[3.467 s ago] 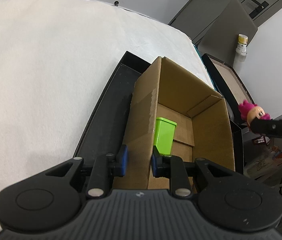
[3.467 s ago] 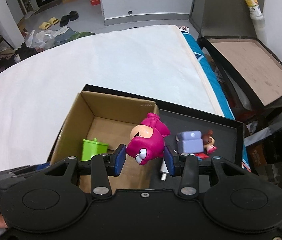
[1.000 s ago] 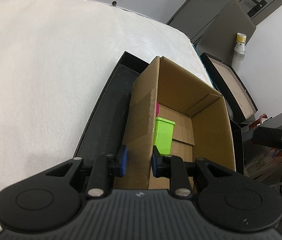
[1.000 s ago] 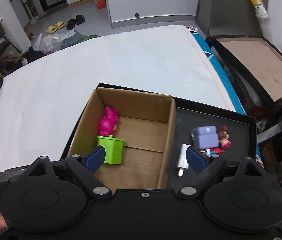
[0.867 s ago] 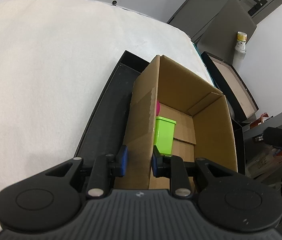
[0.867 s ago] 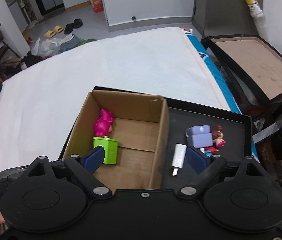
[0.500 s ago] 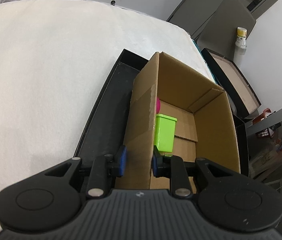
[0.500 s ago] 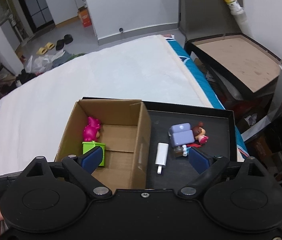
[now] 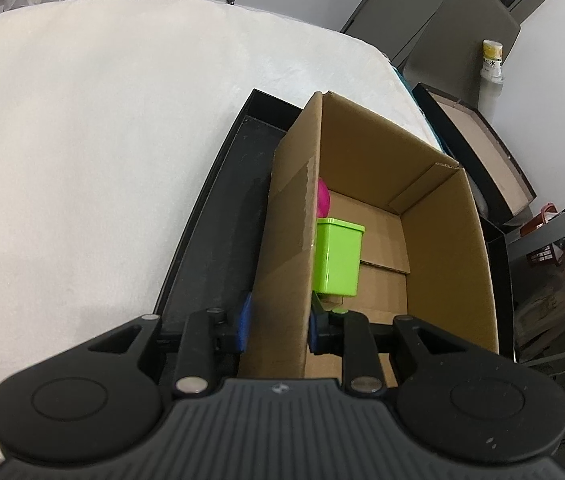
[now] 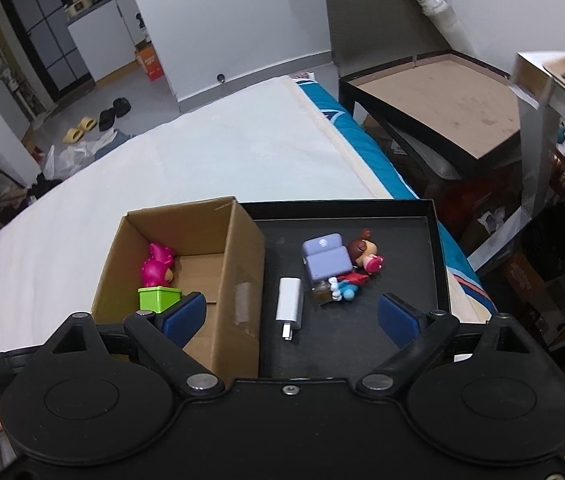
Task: Organize rigid objects
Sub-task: 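Open the right tool and withdraw it from the box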
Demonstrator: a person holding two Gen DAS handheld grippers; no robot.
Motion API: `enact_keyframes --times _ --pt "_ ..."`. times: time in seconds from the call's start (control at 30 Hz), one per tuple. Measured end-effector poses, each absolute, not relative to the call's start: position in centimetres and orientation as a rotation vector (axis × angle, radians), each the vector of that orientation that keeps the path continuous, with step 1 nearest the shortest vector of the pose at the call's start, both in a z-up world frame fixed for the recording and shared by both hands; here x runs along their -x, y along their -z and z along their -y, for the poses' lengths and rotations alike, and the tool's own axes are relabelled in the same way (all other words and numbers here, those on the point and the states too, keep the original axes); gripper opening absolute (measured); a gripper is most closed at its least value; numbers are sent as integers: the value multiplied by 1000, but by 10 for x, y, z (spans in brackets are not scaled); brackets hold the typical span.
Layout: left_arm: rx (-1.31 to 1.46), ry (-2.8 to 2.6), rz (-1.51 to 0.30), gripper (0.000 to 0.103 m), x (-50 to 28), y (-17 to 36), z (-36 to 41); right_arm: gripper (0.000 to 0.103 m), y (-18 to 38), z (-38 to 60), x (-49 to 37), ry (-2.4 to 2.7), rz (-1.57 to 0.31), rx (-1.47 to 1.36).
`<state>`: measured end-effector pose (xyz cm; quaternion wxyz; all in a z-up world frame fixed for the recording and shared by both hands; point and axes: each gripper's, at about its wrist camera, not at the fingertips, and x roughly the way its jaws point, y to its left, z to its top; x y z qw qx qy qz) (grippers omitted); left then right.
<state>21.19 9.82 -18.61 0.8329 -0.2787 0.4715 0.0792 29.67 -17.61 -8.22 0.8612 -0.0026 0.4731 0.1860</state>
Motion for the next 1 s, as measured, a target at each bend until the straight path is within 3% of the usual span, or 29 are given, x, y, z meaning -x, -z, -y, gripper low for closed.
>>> enact_keyframes --times 1.0 --pt "557 -223 -989 22 -213 184 -96 90 165 218 -285 -306 -928 -180"
